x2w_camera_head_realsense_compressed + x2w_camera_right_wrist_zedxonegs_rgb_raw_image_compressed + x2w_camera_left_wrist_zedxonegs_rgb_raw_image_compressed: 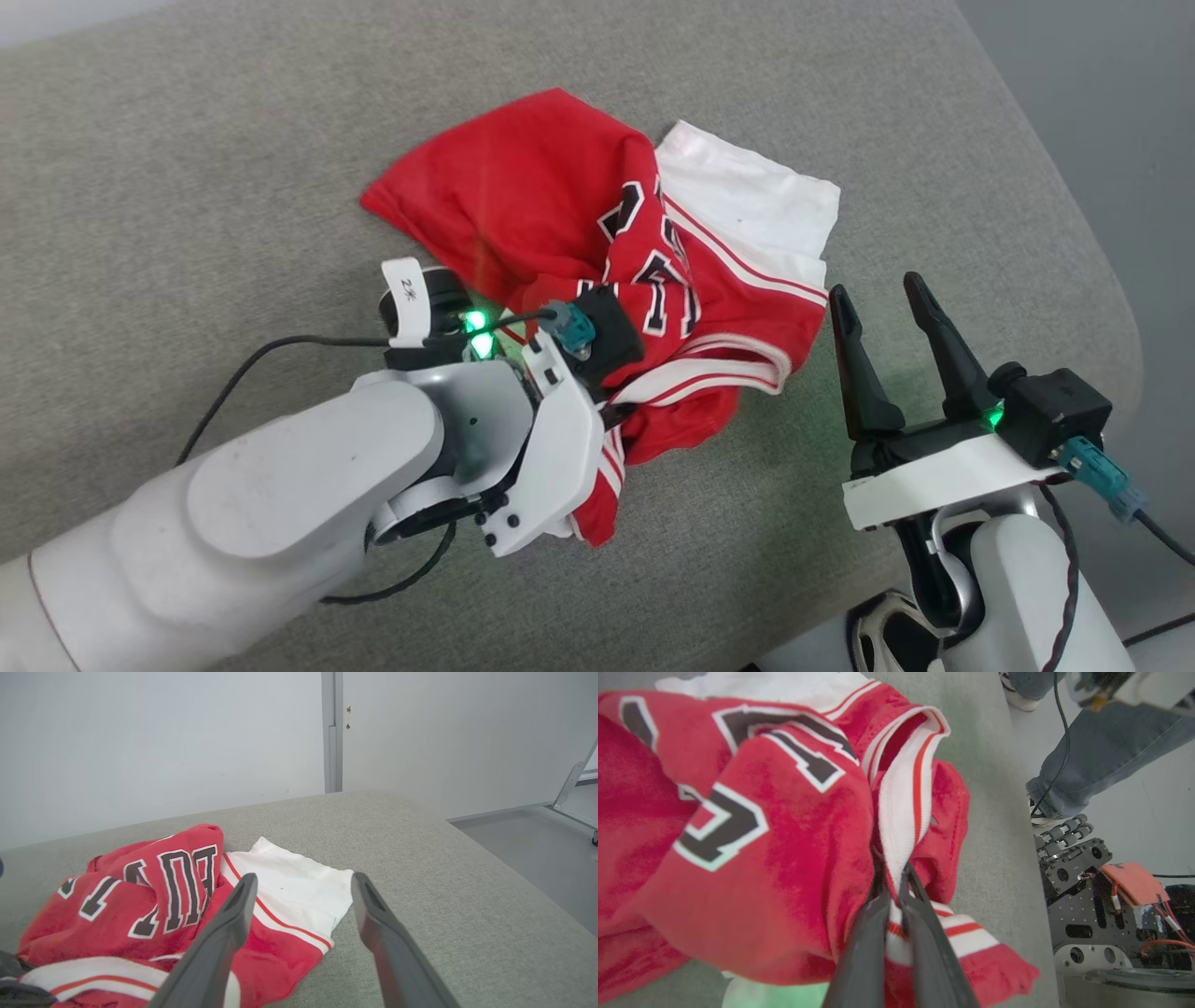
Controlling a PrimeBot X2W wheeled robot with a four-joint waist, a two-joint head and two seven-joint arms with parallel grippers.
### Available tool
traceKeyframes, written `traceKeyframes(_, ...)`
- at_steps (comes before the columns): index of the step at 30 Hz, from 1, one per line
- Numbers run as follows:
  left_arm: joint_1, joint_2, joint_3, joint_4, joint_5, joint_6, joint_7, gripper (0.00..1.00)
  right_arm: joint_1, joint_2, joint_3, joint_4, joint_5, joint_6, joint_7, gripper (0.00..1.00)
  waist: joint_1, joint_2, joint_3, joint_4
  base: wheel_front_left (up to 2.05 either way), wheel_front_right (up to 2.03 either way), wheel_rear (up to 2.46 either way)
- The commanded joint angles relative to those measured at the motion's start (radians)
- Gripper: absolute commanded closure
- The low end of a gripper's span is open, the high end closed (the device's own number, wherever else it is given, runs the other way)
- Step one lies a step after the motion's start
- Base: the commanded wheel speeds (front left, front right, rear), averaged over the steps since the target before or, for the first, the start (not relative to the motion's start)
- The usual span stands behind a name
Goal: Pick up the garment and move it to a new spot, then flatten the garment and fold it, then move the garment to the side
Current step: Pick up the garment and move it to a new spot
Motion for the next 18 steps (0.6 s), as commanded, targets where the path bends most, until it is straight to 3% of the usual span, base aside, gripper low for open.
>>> traceKeyframes(1, 0.018, 0.007, 0.002, 0.016, 0.013, 0.003, 0.011, 1.00, 0.006, 0.001, 0.000, -0.008, 0.011, -0.001, -0.005, 0.00, 0.0000, 0.0000, 0.014, -0.012, 0.00, 0.00, 0.00)
traceKeyframes(11, 0.082, -0.015, -0.008, 0.138, 0.071, 0.003, 0.101, 1.00, -0.024, 0.001, 0.026, -0.030, 0.037, -0.001, -0.005, 0.00, 0.0000, 0.0000, 0.050, -0.036, 0.00, 0.00, 0.00)
traceKeyframes(12, 0.082, -0.018, -0.009, 0.137, 0.073, 0.003, 0.103, 0.83, -0.026, 0.001, 0.026, -0.032, 0.034, -0.001, -0.005, 0.00, 0.0000, 0.0000, 0.050, -0.031, 0.00, 0.00, 0.00)
traceKeyframes(13, 0.082, -0.018, -0.009, 0.137, 0.073, 0.003, 0.103, 0.83, -0.026, 0.001, 0.026, -0.032, 0.034, -0.001, -0.005, 0.00, 0.0000, 0.0000, 0.050, -0.031, 0.00, 0.00, 0.00)
traceKeyframes(14, 0.081, -0.019, -0.009, 0.132, 0.069, 0.003, 0.102, 0.61, -0.026, 0.001, 0.025, -0.032, 0.028, -0.001, -0.005, 0.00, 0.0000, 0.0000, 0.048, -0.025, 0.00, 0.00, 0.00)
traceKeyframes(15, 0.075, -0.019, -0.008, 0.127, 0.067, 0.003, 0.093, 0.25, -0.027, 0.000, 0.021, -0.031, 0.023, -0.001, -0.005, 0.00, 0.0000, 0.0000, 0.044, -0.015, 0.00, 0.00, 0.00)
traceKeyframes(16, 0.063, -0.015, -0.006, 0.127, 0.066, 0.003, 0.082, 0.00, -0.028, 0.001, 0.019, -0.030, 0.014, -0.001, -0.005, 0.00, 0.0000, 0.0000, 0.040, -0.006, 0.00, 0.00, 0.00)
traceKeyframes(18, 0.037, -0.014, 0.000, 0.118, 0.070, 0.004, 0.045, 0.00, -0.030, 0.001, 0.009, -0.023, -0.004, -0.001, -0.005, 0.00, 0.0000, 0.0000, 0.023, 0.019, 0.00, 0.00, 0.00)
